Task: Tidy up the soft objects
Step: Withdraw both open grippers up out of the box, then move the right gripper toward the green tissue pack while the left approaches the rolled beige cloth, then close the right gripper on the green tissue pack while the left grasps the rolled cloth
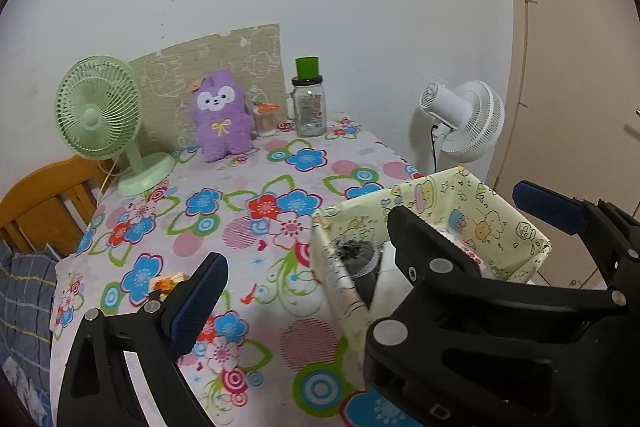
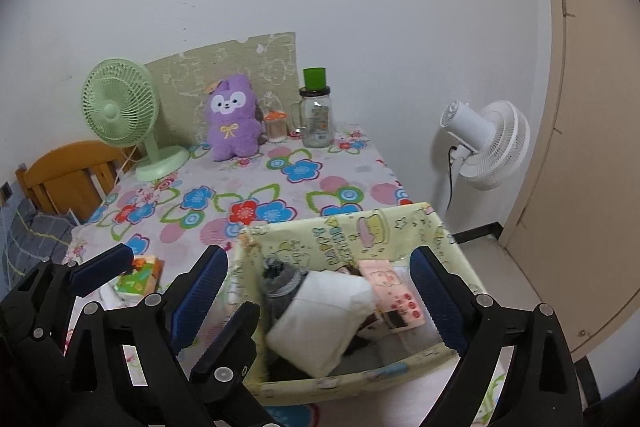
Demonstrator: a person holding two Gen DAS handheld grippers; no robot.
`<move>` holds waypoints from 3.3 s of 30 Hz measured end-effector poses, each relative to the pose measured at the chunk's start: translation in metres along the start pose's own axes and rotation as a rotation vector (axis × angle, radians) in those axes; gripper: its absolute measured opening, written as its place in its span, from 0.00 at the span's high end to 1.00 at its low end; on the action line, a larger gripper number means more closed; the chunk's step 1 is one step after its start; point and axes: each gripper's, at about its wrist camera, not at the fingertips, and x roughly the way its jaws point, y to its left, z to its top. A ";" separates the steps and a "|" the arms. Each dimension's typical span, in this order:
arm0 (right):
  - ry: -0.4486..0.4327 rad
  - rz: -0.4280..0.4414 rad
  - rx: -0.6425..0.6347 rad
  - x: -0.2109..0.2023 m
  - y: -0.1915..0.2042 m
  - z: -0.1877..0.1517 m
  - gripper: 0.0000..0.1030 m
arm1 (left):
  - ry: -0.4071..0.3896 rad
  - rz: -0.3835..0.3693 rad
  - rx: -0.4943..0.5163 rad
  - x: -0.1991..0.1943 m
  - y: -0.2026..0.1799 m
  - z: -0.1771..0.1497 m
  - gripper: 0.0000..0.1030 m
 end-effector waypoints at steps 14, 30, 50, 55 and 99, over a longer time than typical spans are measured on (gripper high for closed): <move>-0.006 0.042 -0.014 -0.006 0.049 -0.009 0.08 | -0.006 0.050 -0.033 -0.015 0.047 -0.018 0.05; 0.015 0.089 -0.052 0.006 0.103 -0.019 0.08 | 0.000 0.095 -0.084 -0.018 0.096 -0.038 0.05; 0.081 0.137 -0.078 0.042 0.151 -0.029 0.08 | 0.048 0.145 -0.150 0.002 0.145 -0.057 0.05; 0.097 0.144 -0.083 0.052 0.159 -0.030 0.08 | 0.052 0.139 -0.166 0.009 0.155 -0.059 0.05; 0.285 0.191 -0.187 0.149 0.228 -0.055 0.08 | 0.243 0.179 -0.292 0.077 0.224 -0.097 0.05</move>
